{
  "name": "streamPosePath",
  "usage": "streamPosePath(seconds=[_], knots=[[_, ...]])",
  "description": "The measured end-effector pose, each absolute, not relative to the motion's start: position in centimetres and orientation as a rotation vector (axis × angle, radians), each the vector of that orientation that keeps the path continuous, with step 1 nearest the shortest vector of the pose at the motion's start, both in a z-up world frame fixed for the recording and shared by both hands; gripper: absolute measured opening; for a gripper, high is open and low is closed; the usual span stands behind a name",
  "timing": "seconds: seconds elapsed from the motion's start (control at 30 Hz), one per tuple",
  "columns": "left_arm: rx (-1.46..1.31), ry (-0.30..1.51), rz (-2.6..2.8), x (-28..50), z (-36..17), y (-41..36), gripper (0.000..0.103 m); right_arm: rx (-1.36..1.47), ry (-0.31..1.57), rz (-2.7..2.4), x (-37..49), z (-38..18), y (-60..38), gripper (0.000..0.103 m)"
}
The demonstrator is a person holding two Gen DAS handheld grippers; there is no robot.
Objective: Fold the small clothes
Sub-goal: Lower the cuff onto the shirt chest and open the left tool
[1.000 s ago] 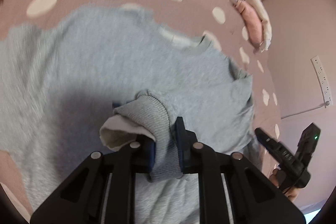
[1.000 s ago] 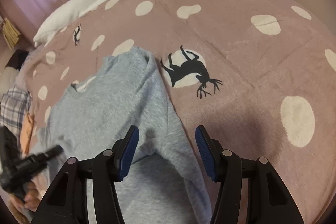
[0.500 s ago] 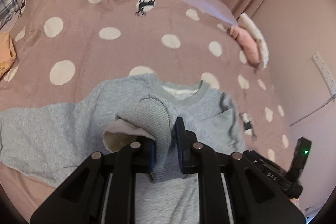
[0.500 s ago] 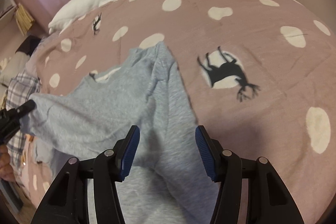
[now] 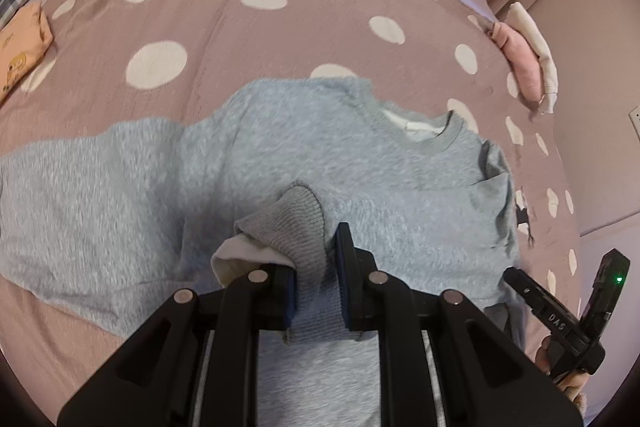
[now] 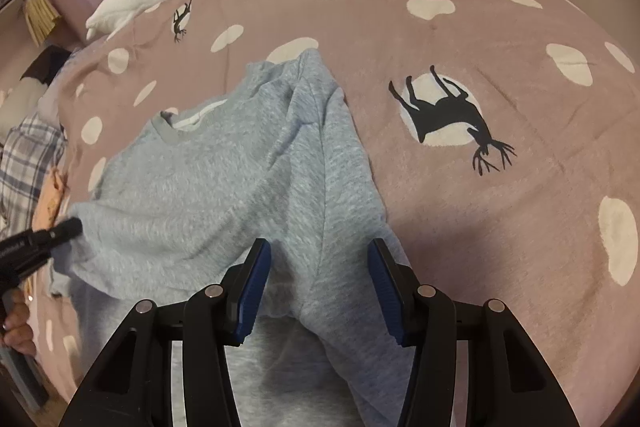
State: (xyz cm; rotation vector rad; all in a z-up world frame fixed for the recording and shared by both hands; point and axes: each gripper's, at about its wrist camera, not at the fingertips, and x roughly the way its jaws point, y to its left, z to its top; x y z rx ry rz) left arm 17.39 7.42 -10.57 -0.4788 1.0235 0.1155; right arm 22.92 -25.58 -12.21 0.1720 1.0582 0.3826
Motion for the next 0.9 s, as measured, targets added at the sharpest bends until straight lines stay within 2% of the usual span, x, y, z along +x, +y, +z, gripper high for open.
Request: streamPosePath(seconds=[0.27, 0.5, 0.9], knots=[[-0.511, 1.072, 0.143, 16.8, -12.5, 8.1, 0.019, 0.145, 1.058, 0.367, 22.7, -12.4, -25.0, 0.053], [-0.559, 1.113, 0.162, 16.3, -14.0, 8.7, 0.027, 0.139, 1.06, 0.362, 22.8, -12.7, -24.9, 0.053], [-0.61, 1.099, 0.175, 15.6, -14.5, 8.9, 0.032, 0.109, 1.061, 0.338, 22.7, -13.0, -24.5, 0.053]])
